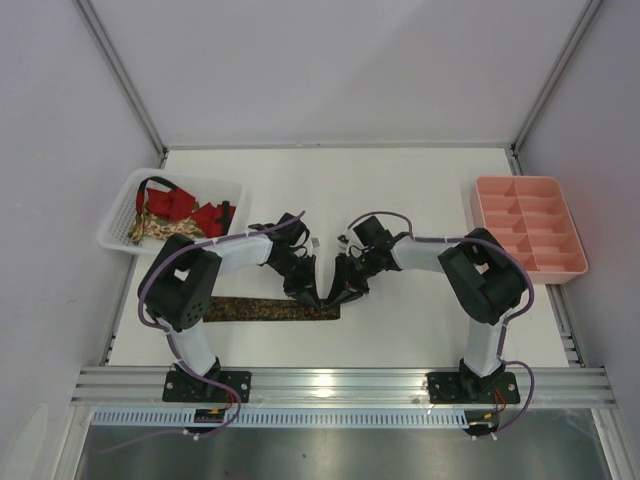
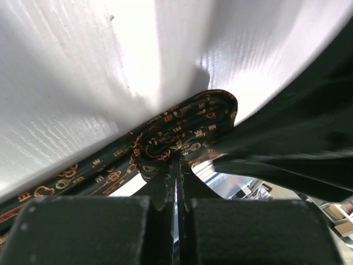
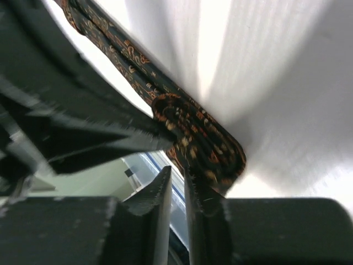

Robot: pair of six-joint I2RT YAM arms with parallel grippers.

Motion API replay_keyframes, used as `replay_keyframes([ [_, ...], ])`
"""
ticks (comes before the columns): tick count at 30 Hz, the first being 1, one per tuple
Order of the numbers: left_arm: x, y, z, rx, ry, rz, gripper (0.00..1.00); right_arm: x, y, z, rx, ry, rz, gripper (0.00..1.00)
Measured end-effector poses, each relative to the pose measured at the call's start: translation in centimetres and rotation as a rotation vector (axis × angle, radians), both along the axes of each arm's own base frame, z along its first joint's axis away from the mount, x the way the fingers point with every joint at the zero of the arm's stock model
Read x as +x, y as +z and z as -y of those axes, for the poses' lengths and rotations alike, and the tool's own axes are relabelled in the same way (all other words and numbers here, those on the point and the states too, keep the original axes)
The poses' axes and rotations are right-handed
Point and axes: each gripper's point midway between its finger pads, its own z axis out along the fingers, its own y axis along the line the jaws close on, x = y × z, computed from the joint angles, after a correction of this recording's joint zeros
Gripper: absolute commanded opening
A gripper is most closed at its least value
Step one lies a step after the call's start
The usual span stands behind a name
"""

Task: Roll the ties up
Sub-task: Roll the tie

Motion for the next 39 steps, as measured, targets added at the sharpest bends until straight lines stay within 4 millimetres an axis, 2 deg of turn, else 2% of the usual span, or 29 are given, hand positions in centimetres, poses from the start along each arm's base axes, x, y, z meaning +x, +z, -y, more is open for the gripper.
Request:
replay_keyframes([
  [1,-0.1,-0.1,-0.1,0.002,0.000,-0.003,0.00,0.2,0.2,0.3,-0.007,-0.006,0.009,0.25],
  [4,-0.3,-0.3,-0.2,0.005,0.001,-0.009,0.00,0.7,0.9,1.3,-0.021,-0.027,0.039,0.41],
  [5,-0.3,-0.4,-0.3,0.006,0.002,-0.010,0.01,0.7,1.1,1.6,-0.025,-0.033,0.046,0.50],
  [6,-0.4,-0.5,-0.4,0.006,0.004,-0.012,0.00,0.8,1.1,1.9,-0.029,-0.040,0.049,0.53],
  [12,-0.4,-0.6,-0.6,0.006,0.007,-0.015,0.01,-0.3,-0.3,3.0,-0.064,-0.046,0.022,0.59],
  [17,-0.6,-0.7,-0.9,0.003,0.007,-0.021,0.00,-0.9,-1.2,2.2,-0.053,-0.029,-0.007,0.60],
  [23,-1.1,-0.8,-1.4,-0.004,0.011,-0.032,0.01,-1.5,-1.4,0.7,-0.004,-0.001,-0.050,0.52],
  [26,-1.1,-0.8,-1.4,-0.005,0.011,-0.031,0.00,-1.4,-1.6,0.4,0.001,-0.004,-0.055,0.42],
  [27,-1.1,-0.8,-1.4,-0.006,0.012,-0.030,0.00,-1.3,-1.6,0.4,-0.001,-0.007,-0.054,0.33],
  [30,-1.1,-0.7,-1.4,-0.009,0.011,-0.029,0.01,-1.2,-1.7,0.4,-0.006,-0.016,-0.057,0.18],
  [33,-0.9,-0.6,-1.3,-0.010,0.009,-0.025,0.00,-1.0,-1.6,0.6,-0.008,-0.025,-0.061,0.07],
  [36,-0.2,-0.5,-0.7,-0.011,-0.004,-0.014,0.00,-0.3,-1.3,1.2,-0.014,-0.048,-0.053,0.00],
  [39,0.7,-0.2,0.5,-0.020,-0.022,0.007,0.01,0.8,-0.5,2.3,-0.025,-0.084,-0.028,0.00],
])
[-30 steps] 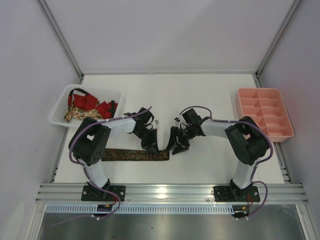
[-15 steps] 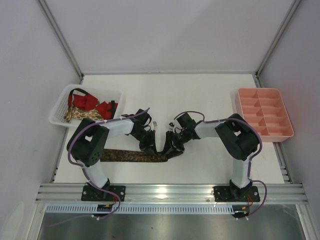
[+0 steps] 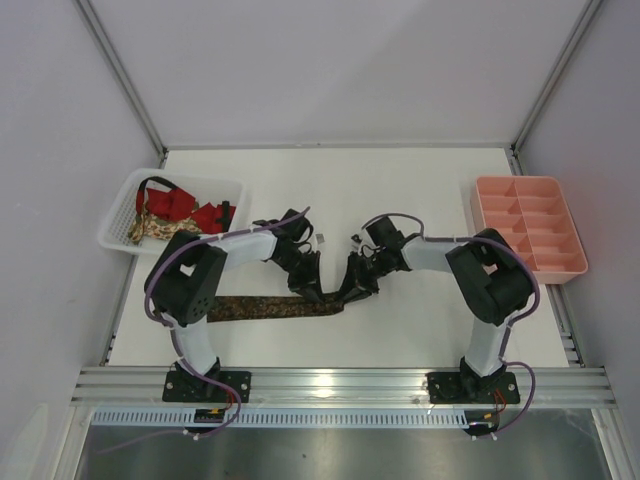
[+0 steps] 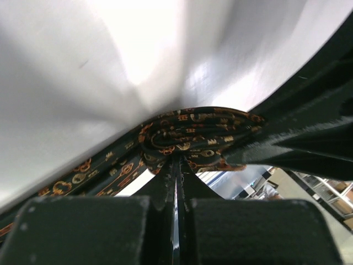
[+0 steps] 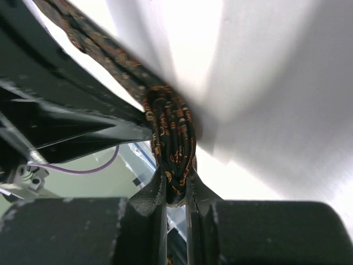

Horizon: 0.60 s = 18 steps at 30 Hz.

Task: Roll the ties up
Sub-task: Roll the tie

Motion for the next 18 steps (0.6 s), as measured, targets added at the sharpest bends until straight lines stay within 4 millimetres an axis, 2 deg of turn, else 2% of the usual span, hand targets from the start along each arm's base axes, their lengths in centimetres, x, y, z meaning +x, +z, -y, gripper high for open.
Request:
replay_keyframes([
  [4,1.0,0.4,2.2,-0.018,-0.039,0.028,0.00,1.2,1.4,2.0,-0.017,-0.037,0.042,0.00],
  [10,1.7,0.5,6.0,-0.037,-0.106,0.048,0.00,1.5,2.4,4.5,-0.056,-0.054,0.069,0.00],
  [14,1.0,0.0,6.7,-0.029,-0.127,0.026,0.00,0.7,2.2,4.9,-0.081,-0.037,0.046,0.00],
  [18,0.7,-0.4,6.7,-0.017,-0.124,-0.003,0.01,0.6,2.0,4.1,-0.093,-0.012,0.037,0.00],
])
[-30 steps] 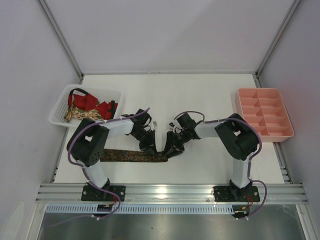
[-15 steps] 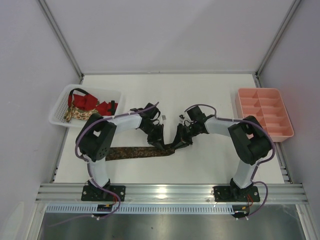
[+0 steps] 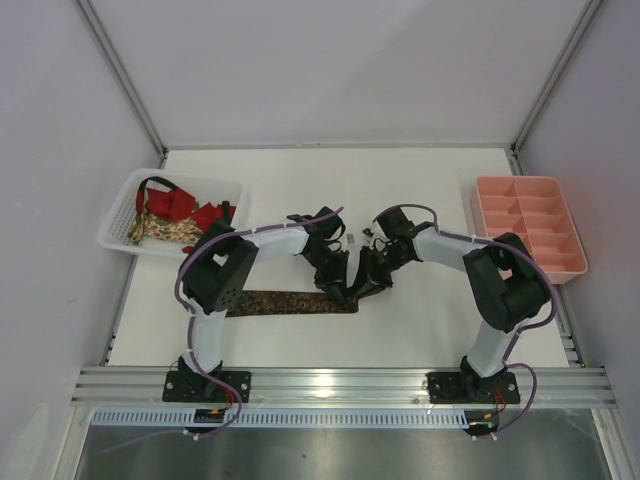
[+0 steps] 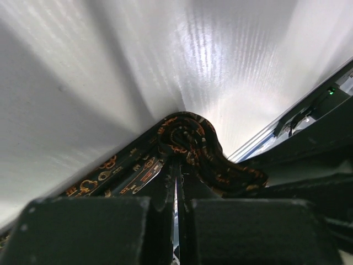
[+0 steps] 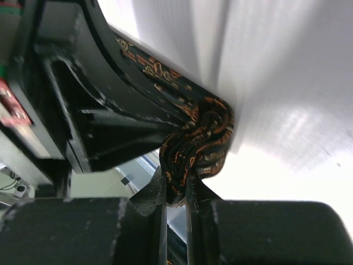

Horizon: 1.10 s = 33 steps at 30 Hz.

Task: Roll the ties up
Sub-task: Roll the tie

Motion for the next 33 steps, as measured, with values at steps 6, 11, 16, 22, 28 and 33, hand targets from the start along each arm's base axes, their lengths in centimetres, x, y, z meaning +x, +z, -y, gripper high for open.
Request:
replay_keyframes([
  [6,-0.1,-0.3,-0.6,0.031,0.008,-0.007,0.00,0.1,-0.2,-1.4,-0.005,0.020,-0.024,0.00],
  [11,-0.5,-1.0,-1.2,0.051,0.013,-0.017,0.00,0.0,-0.3,-2.2,-0.004,0.039,-0.037,0.00],
  [16,-0.9,-1.0,-2.1,0.079,0.012,-0.005,0.01,-0.4,-0.4,-3.0,-0.003,0.061,-0.064,0.00],
  [22,-1.1,-1.1,-3.5,0.137,0.009,0.016,0.00,-0.7,-0.7,-4.3,-0.015,0.090,-0.100,0.00],
  [28,-0.5,-1.1,-5.4,0.223,0.026,0.081,0.01,-0.7,-1.3,-5.4,-0.037,0.114,-0.113,0.00],
  [33,0.5,-0.5,-7.1,0.267,0.064,0.170,0.01,-0.9,-2.0,-5.9,-0.061,0.127,-0.105,0.00],
])
